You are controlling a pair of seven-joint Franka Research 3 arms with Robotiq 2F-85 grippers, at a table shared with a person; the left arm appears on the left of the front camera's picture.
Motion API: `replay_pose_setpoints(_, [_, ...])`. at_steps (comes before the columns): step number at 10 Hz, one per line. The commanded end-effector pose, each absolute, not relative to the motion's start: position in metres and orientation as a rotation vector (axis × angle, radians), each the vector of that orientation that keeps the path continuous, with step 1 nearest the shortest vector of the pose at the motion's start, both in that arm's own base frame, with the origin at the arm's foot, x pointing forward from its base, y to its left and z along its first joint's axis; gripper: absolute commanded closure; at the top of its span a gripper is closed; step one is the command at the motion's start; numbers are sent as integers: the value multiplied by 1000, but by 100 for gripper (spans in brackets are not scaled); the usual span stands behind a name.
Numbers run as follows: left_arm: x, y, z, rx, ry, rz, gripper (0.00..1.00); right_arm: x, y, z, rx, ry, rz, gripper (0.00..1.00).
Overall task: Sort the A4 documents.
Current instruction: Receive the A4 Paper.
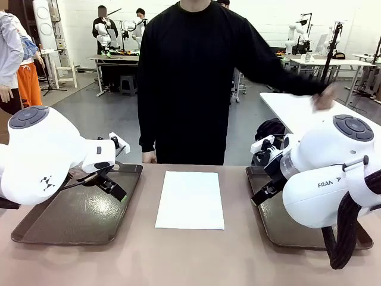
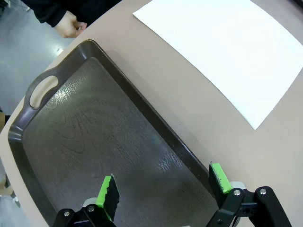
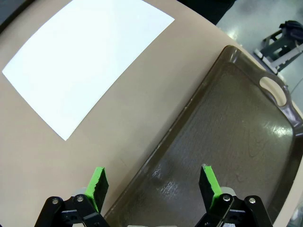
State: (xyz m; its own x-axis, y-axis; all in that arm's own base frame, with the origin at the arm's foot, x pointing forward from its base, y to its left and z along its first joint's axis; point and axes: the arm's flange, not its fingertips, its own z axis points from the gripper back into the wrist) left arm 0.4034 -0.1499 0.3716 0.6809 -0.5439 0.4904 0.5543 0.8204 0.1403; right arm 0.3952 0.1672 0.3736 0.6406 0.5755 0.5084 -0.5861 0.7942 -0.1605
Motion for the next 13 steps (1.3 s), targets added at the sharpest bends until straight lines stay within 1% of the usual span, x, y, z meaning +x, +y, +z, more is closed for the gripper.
replay_pose_setpoints(1, [403,-150,372,-20,-544,-616,0,395,167,374,20,-573,662,0])
replay_pose_setpoints(13, [403,-150,372,-20,-544,-616,0,395,167,374,20,-573,662,0])
